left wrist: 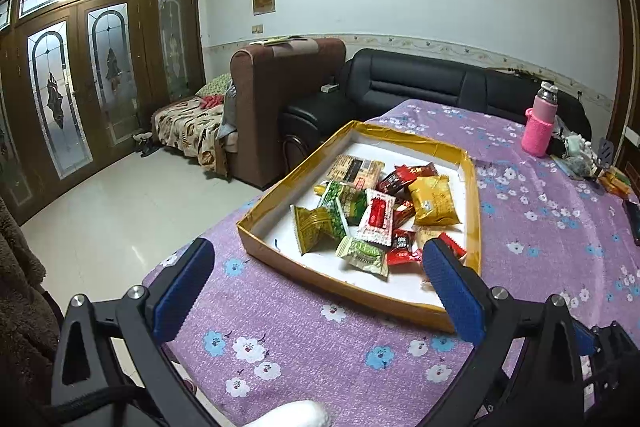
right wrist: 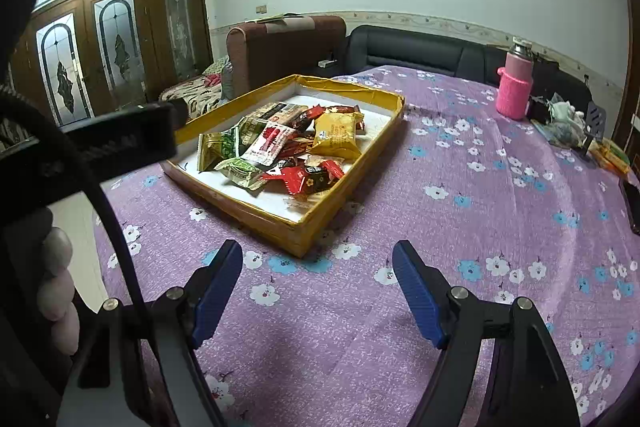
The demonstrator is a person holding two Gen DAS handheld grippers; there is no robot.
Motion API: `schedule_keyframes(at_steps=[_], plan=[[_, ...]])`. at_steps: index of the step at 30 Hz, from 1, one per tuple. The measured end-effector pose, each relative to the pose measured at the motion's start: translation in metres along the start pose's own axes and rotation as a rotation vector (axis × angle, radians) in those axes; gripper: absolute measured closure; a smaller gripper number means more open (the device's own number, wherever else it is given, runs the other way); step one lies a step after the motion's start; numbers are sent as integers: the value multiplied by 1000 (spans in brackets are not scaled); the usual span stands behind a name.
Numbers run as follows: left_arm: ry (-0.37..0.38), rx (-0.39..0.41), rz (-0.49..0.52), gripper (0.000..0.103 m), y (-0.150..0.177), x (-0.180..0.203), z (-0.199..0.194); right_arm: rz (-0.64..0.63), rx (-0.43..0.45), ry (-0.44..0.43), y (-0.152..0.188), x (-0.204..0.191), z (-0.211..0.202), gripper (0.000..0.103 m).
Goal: Organize snacks
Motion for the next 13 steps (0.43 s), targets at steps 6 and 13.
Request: schedule_keyframes(at_steps=[6,13], plan=[[4,-18,-22,0,3,-9,6,-12,-12,6,0,-6,4,26],[27,-36,-58,0,5,-17,8,-26,-13,6,1,-12,5,26]])
Point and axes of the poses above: each gripper's, at about its wrist camera, not at the fingertips, and z roughly the way its jaws point, x to its right, y to its underside, the point moved 6 cm from there along z, roughly the way its jaws point, and after that the axes turned 2 degrees about z, right-handed, at the moved point
